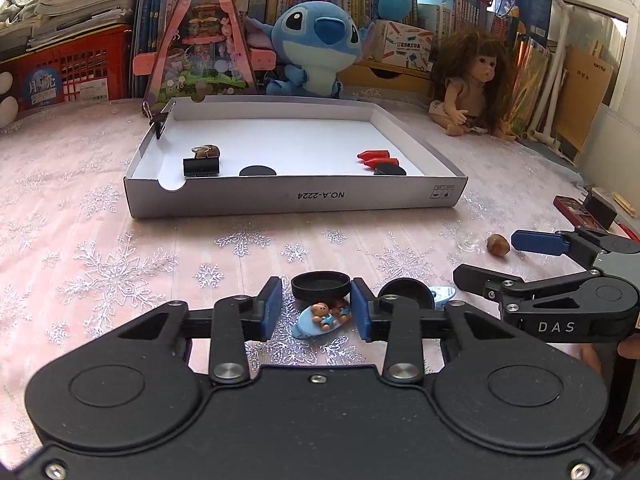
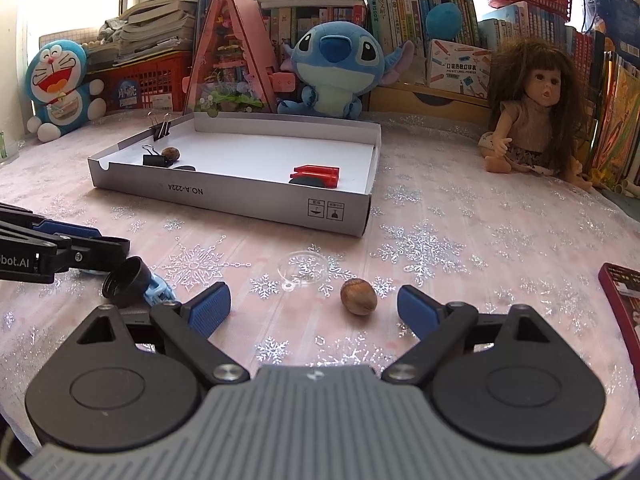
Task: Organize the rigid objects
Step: 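Close the left tool on the black round lid while the right tool grasps the walnut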
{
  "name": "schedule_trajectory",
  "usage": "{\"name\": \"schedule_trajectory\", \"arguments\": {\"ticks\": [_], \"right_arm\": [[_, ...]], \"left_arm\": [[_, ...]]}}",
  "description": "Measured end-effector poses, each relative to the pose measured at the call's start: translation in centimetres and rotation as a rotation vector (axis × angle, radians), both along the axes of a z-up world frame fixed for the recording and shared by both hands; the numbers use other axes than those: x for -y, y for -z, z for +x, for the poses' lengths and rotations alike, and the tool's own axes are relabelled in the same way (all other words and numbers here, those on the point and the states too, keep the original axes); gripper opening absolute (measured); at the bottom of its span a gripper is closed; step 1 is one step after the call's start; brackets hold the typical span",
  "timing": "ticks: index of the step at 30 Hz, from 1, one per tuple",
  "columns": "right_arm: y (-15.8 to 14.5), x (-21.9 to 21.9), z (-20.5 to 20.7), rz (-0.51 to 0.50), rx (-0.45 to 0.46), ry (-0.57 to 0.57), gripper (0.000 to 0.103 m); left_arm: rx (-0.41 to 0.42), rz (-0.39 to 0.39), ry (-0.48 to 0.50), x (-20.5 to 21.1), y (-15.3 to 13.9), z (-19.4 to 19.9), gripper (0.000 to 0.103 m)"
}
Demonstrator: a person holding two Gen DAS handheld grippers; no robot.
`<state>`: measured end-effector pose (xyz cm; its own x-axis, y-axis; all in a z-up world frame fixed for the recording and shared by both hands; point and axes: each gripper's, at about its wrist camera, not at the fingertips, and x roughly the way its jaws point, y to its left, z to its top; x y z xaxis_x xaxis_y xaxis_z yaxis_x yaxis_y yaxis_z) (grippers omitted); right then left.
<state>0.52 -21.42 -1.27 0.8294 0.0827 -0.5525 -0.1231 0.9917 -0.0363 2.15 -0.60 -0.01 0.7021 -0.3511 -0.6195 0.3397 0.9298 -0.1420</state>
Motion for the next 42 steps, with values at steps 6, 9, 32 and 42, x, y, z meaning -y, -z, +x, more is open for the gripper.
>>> {"name": "schedule_trajectory", "arguments": {"ticks": [6, 9, 32, 42], "right_arm": [[0.00, 0.20, -0.12, 0.011, 0.008, 0.009, 0.093], [0.00, 0.27, -0.27, 0.011, 0.017, 0.019, 0.088], [0.01, 0.33, -0.63, 0.036, 0.021, 0.042, 0.030], [-0.10, -0.08, -0.83, 0.041, 0.019, 0.020, 0.039]], "left_arm": [[-0.003, -0.007, -0.006, -0.09, -0.11, 0.04, 0.031], [-0.002, -0.009, -0.009, -0.13, -0.18, 0.09, 0.030], [0.015, -0.003, -0.035, -0.25, -0.39, 0.04, 0.030], [0.016, -0.003, -0.037, -0.36, -0.41, 0.13, 0.030]]}}
